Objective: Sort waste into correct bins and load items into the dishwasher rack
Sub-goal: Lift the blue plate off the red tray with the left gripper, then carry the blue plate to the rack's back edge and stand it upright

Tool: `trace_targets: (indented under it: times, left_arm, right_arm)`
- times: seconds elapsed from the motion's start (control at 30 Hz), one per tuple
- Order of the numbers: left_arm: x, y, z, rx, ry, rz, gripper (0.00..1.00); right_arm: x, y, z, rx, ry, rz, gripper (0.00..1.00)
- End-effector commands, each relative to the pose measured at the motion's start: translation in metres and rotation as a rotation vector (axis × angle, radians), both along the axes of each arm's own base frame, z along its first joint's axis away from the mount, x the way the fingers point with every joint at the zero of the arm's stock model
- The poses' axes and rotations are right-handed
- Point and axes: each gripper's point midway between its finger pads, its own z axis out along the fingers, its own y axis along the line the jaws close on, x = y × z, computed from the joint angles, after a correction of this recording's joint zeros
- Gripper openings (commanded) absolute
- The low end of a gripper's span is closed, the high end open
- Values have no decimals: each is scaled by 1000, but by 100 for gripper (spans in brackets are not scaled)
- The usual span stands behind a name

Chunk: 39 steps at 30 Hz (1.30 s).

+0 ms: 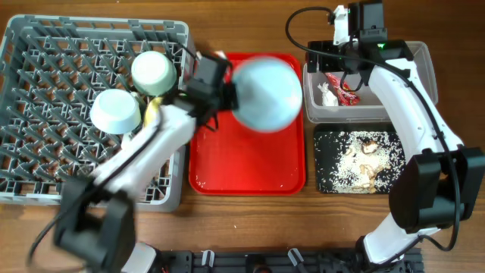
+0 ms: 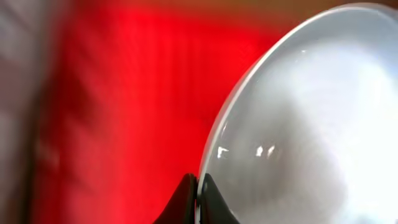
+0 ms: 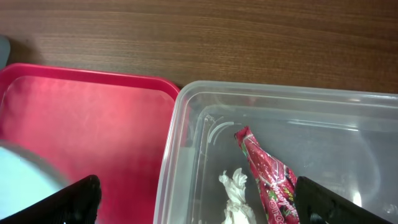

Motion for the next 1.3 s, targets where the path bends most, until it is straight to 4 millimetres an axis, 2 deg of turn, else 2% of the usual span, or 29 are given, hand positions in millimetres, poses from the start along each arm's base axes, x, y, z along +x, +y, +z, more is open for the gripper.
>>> trace_targets:
  times: [0.0, 0.13, 0.2, 0.27, 0.47, 0.57, 0.63, 0.7, 0.83, 0.87, 1.0, 1.1, 1.27]
  left_arm:
    - [29, 93, 127, 190, -389, 252, 4]
    - [24, 159, 182, 377, -540, 348, 4]
    - [20, 200, 201, 483, -575, 436, 4]
    - [18, 230, 208, 563, -579, 485, 4]
    - [11, 321, 196, 724, -481, 614, 4]
    - [6, 359, 189, 770, -441, 680, 4]
    - [5, 375, 186, 779, -432, 717, 4]
    - [6, 385, 180, 786, -417, 733, 4]
    - [25, 388, 155, 802, -383, 707, 4]
    - [35, 391, 142, 849, -358, 662, 4]
    - [45, 400, 119, 900, -314, 668, 4]
    - [51, 398, 109, 898, -304, 655, 4]
    - [63, 374, 110, 888, -336, 612, 4]
  right_arm:
    - [2, 0, -2, -4, 1, -7, 100]
    - [2, 0, -2, -4, 1, -7, 100]
    - [2, 0, -2, -4, 1, -7, 100]
    - [2, 0, -2, -4, 1, -7, 100]
    - [2, 0, -2, -4, 1, -6, 100]
    - [2, 0, -2, -4, 1, -7, 100]
    - [2, 0, -2, -4, 1, -7, 100]
    - [2, 0, -2, -4, 1, -7, 100]
    - [2, 0, -2, -4, 1, -7, 100]
    - [2, 0, -2, -4, 1, -7, 100]
    - [2, 0, -2, -4, 1, -7, 100]
    - [2, 0, -2, -4, 1, -7, 99]
    - [2, 0, -2, -4, 1, -7, 100]
